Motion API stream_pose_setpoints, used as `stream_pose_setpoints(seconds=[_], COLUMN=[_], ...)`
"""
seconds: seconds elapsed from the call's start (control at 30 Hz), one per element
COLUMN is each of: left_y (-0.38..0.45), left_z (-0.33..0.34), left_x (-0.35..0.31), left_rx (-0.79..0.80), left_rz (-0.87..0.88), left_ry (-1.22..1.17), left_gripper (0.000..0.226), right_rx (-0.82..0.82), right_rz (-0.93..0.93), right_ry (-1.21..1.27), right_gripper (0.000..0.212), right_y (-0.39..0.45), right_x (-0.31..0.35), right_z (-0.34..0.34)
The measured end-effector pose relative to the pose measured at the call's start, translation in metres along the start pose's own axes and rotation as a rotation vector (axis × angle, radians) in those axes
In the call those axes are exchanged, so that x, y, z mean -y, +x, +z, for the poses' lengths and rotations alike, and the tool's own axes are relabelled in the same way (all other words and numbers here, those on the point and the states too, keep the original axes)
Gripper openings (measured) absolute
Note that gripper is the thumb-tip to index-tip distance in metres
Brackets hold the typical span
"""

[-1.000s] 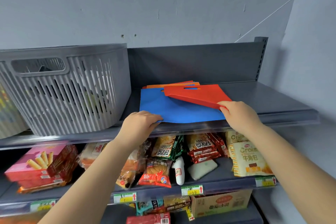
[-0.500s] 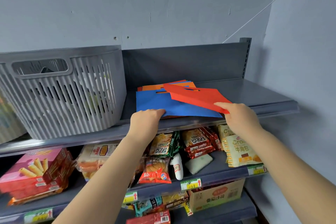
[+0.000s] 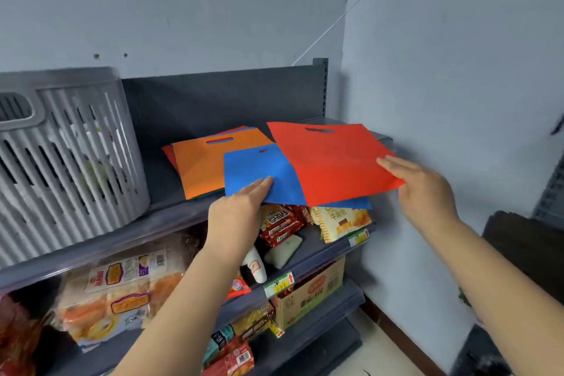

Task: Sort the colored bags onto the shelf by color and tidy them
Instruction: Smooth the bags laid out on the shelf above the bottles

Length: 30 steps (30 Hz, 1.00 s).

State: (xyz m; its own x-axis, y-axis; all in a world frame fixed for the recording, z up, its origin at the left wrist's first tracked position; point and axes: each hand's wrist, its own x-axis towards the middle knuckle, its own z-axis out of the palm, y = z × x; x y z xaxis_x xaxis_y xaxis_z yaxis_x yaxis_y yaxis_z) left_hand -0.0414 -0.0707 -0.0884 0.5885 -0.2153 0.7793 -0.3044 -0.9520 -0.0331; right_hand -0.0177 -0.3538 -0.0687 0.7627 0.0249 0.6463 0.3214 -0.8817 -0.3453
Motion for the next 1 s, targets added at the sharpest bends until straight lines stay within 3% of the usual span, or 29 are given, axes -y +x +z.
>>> stream_pose_setpoints(seconds=[0.57, 1.0], left_y=[0.001, -0.027], left_z=[0.020, -0.045], left_x=[-0.173, -0.333], left_rx=[-0.053, 0.010], left_rz=[0.300, 0.437], left_ry=[-0.532, -0.805], left_gripper=[0.055, 0.057], right_rx=[-0.249, -0.364], right_rz=[0.163, 0.338], right_ry=[-0.426, -0.680], right_gripper=[0.062, 0.070], right_y=[-0.167, -0.325], right_x=[-0.080, -0.098], right_z=[-0.168, -0.314])
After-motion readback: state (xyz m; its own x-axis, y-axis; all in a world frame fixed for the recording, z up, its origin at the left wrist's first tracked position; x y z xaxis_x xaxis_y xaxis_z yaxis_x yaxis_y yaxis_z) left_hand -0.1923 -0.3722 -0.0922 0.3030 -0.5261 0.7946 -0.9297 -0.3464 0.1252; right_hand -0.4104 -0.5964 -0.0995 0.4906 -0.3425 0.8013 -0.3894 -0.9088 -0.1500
